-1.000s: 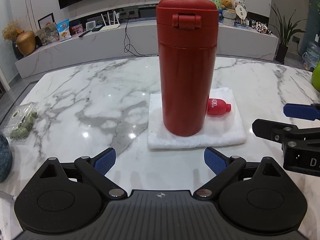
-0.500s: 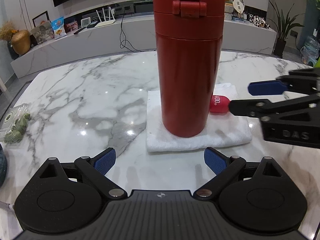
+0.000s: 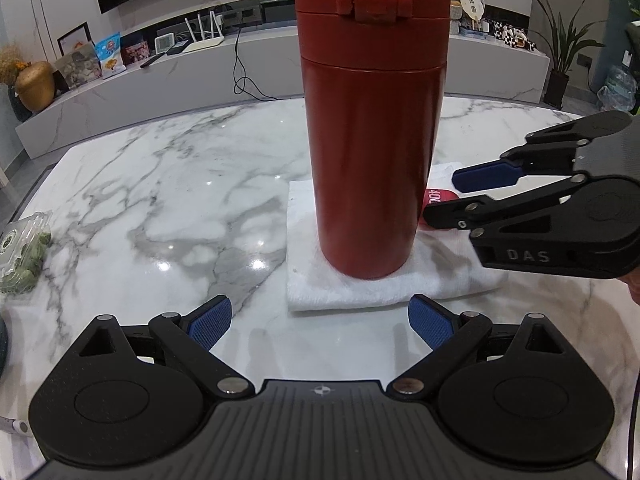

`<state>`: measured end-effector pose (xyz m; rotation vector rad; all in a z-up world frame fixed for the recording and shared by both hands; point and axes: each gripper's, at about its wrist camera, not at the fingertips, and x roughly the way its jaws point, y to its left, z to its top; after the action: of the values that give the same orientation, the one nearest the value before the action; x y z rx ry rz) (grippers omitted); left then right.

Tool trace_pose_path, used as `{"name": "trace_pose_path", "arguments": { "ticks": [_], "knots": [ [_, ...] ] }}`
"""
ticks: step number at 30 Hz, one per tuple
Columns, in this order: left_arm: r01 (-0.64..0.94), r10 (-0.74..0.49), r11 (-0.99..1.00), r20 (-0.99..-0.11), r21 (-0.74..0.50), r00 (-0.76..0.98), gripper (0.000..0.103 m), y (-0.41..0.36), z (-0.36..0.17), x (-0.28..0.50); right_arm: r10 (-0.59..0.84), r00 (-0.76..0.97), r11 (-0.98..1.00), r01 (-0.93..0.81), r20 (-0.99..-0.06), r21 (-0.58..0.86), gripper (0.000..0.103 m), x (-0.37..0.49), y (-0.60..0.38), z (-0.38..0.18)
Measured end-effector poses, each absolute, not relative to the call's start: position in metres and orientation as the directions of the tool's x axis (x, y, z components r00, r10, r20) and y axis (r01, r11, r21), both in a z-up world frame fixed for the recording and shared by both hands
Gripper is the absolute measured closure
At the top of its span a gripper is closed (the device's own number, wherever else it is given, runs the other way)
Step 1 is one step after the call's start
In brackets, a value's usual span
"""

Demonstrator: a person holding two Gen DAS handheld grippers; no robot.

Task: Clean container
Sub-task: 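Reach the right gripper to the small red bottle and grasp it, then carry the small red bottle to the clear plate and release it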

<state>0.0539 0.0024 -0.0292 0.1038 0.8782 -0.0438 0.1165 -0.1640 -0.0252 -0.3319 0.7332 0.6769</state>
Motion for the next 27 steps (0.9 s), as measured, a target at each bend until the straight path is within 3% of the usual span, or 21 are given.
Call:
{"name": "trace_pose_path", "arguments": {
  "ticks": [4, 6, 27],
  "knots": [
    [0.085, 0.003, 0.994, -0.773, 0.074, 0.634, 0.006, 0.002, -0.031, 0.056, 0.452, 0.534, 0.742, -0.670, -0.715, -0.032, 0.064, 0.122, -0.164, -0.032],
    [0.085, 0.008, 0.993, -0.775, 0.079, 0.632, 0.006, 0.001, -0.032, 0.057, 0.454, 0.529, 0.743, -0.669, -0.717, -0.023, 0.071, 0.123, -0.164, -0.034],
    [0.098, -0.001, 0.992, -0.763, 0.082, 0.646, 0.006, -0.005, -0.027, 0.052, 0.372, 0.617, 0.852, -0.523, -0.694, -0.007, 0.072, 0.084, -0.197, 0.002]
  ]
}}
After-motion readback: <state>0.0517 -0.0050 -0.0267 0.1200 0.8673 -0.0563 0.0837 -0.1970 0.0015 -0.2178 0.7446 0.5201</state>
